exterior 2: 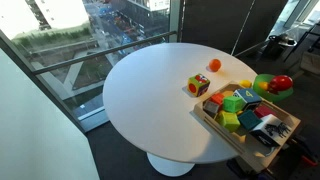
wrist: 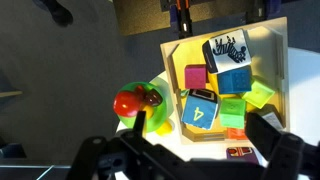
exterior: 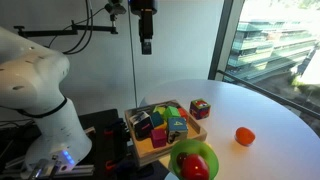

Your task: Pick up the square plush toy from the table and put it in the box.

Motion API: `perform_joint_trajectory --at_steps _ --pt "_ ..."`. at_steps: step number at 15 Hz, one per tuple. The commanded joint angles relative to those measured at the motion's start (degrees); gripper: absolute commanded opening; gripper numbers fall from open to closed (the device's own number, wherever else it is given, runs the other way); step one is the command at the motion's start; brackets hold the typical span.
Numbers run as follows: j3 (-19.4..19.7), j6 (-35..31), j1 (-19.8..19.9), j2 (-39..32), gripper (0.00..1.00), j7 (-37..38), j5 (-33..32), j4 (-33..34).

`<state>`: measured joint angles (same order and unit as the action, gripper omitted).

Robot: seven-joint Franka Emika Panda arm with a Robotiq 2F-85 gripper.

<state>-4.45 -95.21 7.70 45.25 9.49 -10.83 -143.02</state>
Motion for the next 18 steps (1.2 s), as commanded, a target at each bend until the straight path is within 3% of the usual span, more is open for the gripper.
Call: perform_joint_trajectory --at_steps 1,10,18 --pt "0.9 0.3 -1.2 -0.1 1.0 0.7 -0.6 0.2" --pt "1.7 0.0 -1.9 -2.3 1.0 0.5 1.0 2.1" --pt "3.1 -4.9 -3.6 -11.6 1.0 0.6 7.5 7.5"
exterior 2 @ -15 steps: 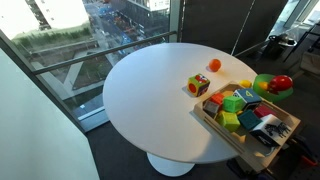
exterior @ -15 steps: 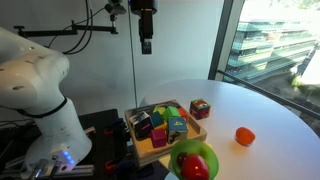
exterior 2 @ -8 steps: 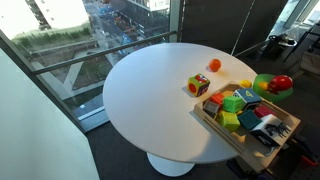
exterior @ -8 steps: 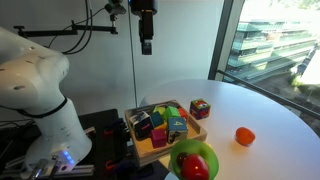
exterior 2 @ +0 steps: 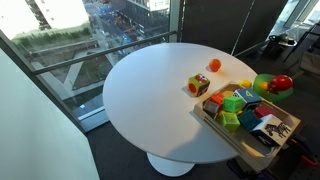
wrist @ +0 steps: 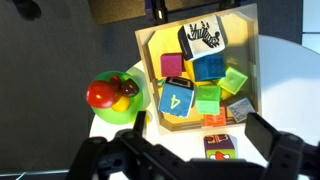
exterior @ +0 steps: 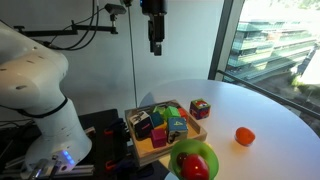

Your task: Pick up the square plush toy from the table and put it in the box.

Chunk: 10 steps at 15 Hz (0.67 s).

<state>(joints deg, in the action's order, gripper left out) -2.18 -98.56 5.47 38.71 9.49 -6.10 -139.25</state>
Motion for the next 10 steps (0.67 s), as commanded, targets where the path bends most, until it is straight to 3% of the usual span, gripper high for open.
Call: perform_joint_trajectory --at_steps 1,10 --pt "0.8 -3.0 -1.7 -6.8 1.0 0.4 3.7 4.4" --pt "0.3 -11.5 -4.9 -23.0 1.0 -2.0 7.4 12.5"
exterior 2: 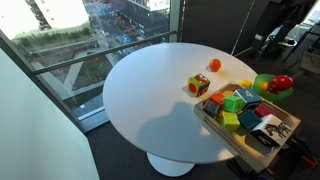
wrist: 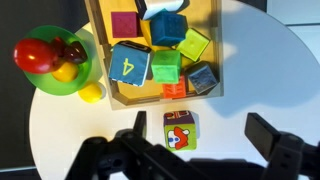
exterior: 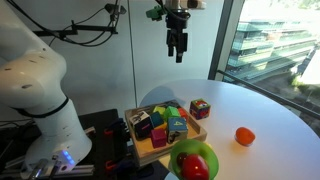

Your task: Pick up the square plush toy from the table and put it in the box.

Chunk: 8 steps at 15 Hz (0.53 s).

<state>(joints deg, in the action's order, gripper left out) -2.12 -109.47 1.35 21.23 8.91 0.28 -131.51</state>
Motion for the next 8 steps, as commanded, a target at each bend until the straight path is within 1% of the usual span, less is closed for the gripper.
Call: perform_joint_trajectory --at_steps 1,8 --pt "0.2 -1.1 -1.0 -7.1 1.0 -1.4 1.0 5.8" --pt "0.0 -5.7 -1.8 -17.5 1.0 -1.0 -0.2 12.3"
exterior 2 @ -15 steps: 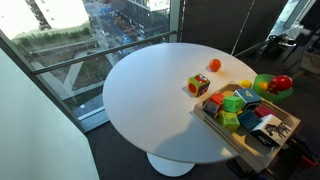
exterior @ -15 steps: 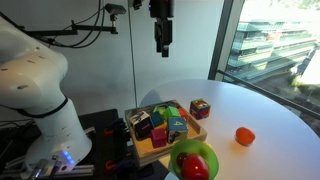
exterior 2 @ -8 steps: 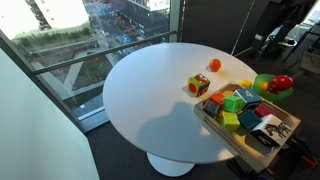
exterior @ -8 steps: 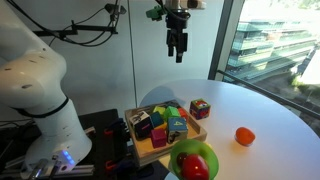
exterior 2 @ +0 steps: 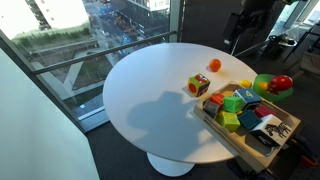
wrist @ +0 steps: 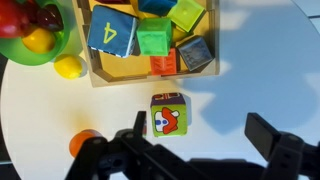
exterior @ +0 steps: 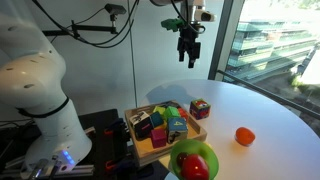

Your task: Pick up the square plush toy from the table and put it in the box.

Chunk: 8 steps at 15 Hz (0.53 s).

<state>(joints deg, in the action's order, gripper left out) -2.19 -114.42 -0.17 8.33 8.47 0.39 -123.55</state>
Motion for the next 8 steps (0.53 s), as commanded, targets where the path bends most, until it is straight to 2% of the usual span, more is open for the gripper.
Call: perform_joint_trajectory --at_steps 1,8 --pt "0.1 -1.8 -0.3 -6.0 1.0 -0.2 -0.6 5.1" --pt "0.5 -6.8 -0.5 -14.8 1.0 0.1 -1.3 10.4"
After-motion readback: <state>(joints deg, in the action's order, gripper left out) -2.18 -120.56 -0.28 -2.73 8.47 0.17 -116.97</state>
